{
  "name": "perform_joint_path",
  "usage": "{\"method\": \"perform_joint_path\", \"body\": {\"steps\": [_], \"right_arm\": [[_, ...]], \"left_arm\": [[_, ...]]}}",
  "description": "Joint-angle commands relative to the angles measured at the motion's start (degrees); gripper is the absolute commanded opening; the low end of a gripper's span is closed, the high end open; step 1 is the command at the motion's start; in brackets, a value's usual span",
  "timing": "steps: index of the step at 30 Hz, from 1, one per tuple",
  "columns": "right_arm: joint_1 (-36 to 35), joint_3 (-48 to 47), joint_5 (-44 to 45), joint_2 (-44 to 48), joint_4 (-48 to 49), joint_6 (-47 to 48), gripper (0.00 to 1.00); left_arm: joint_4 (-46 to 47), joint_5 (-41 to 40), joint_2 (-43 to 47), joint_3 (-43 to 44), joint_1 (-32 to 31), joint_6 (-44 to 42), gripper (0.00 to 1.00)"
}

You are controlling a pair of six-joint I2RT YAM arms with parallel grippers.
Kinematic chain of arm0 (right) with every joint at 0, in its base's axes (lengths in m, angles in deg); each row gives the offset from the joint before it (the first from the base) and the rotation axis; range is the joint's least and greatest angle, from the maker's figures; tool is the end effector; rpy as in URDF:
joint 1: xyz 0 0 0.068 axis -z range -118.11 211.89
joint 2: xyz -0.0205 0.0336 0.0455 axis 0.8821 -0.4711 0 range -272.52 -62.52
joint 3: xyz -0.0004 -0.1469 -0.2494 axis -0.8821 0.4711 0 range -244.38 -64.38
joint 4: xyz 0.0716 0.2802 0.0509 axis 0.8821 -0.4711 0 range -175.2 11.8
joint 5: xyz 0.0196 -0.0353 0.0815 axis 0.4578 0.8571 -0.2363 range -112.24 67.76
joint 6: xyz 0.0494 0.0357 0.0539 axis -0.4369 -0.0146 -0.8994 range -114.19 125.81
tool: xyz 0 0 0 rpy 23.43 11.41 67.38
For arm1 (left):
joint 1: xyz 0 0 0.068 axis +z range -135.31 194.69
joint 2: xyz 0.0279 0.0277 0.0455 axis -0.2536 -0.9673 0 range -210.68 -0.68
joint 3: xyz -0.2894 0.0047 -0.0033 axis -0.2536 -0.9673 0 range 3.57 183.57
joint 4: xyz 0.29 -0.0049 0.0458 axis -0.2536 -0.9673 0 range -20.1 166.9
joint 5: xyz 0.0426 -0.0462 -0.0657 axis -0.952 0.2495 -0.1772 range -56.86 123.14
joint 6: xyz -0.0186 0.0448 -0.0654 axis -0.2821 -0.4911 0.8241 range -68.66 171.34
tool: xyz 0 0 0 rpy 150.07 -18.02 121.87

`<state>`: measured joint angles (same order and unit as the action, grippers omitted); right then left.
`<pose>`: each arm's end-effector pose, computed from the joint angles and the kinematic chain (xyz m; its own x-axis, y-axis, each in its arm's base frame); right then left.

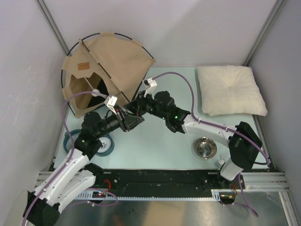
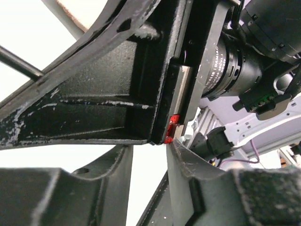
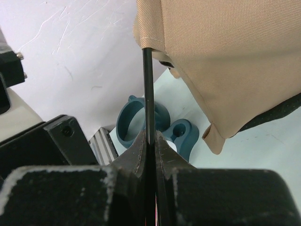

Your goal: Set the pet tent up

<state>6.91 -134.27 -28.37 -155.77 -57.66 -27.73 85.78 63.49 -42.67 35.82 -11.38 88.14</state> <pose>0.2578 0.3810 0.3315 -0.5073 0.2333 -0.8296 -0.7141 0.4250 0.5562 0.1920 -0.1337 0.3114 -0.5099 -0.3261 -0.7960 0.6590 0.4468 -0.6051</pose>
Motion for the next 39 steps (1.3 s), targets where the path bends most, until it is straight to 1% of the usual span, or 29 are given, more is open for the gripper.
{"method": "perform_joint_path", "body": {"steps": [1, 5, 7, 11, 13, 16, 19, 21, 23, 28, 30, 32, 35, 39], "right_arm": [[0.36, -2.31, -3.40, 1.93, 1.74, -2.39, 0.00], [0.89, -2.32, -5.56, 1.75, 1.27, -2.81, 0.00], [1.10, -2.35, -6.55, 1.58, 0.96, -2.97, 0.00], [1.43, -2.35, -7.92, 1.19, 0.59, -3.07, 0.00], [1.58, -2.36, -8.72, 1.00, 0.72, -3.34, 0.00], [1.81, -2.37, -9.49, 0.83, 0.95, -4.04, 0.00], [1.98, -2.36, -10.48, 0.72, 1.18, -4.37, 0.00], [2.07, -2.36, -11.40, 0.75, 1.11, -4.63, 0.00], [2.31, -2.36, -12.84, 0.74, 1.05, -5.10, 0.01], [3.58, -2.31, -16.64, 1.08, 1.33, -9.17, 0.00], [3.66, -2.35, -17.82, 1.22, 1.92, -10.98, 0.00], [3.76, -2.36, -18.51, 1.38, 2.02, -12.46, 0.00], [3.86, -2.36, -20.01, 1.40, 2.38, -14.18, 0.00], [4.48, -2.36, -24.14, 0.49, 4.23, -17.37, 0.00]], "left_arm": [[0.74, 0.54, -0.61, -0.21, 1.16, -0.82, 0.33], [0.71, 2.02, -2.62, 0.43, 1.52, -1.48, 0.27], [0.70, 2.70, -3.46, 0.44, 1.74, -1.47, 0.30], [0.76, 3.23, -4.37, 0.66, 1.77, -1.30, 0.44], [1.00, 3.05, -4.18, 0.76, 1.80, -1.29, 0.48], [1.55, 3.07, -4.06, 0.99, 1.81, -1.51, 0.48], [1.78, 3.04, -3.94, 0.94, 1.76, -1.69, 0.43], [1.82, 2.32, -3.48, 0.61, 1.80, -1.72, 0.42], [1.81, 1.11, -2.94, 0.14, 1.85, -1.68, 0.43], [1.83, -2.65, -2.25, -1.24, 1.84, -1.23, 0.45], [2.10, -3.82, -2.09, -1.69, 1.90, -0.75, 0.49], [2.98, -3.50, -1.92, -1.87, 1.87, -0.96, 0.50], [4.14, -1.26, -2.47, -1.50, 1.90, -1.35, 0.52], [6.13, 2.80, -3.53, -1.12, 1.96, -2.61, 0.60]]}}
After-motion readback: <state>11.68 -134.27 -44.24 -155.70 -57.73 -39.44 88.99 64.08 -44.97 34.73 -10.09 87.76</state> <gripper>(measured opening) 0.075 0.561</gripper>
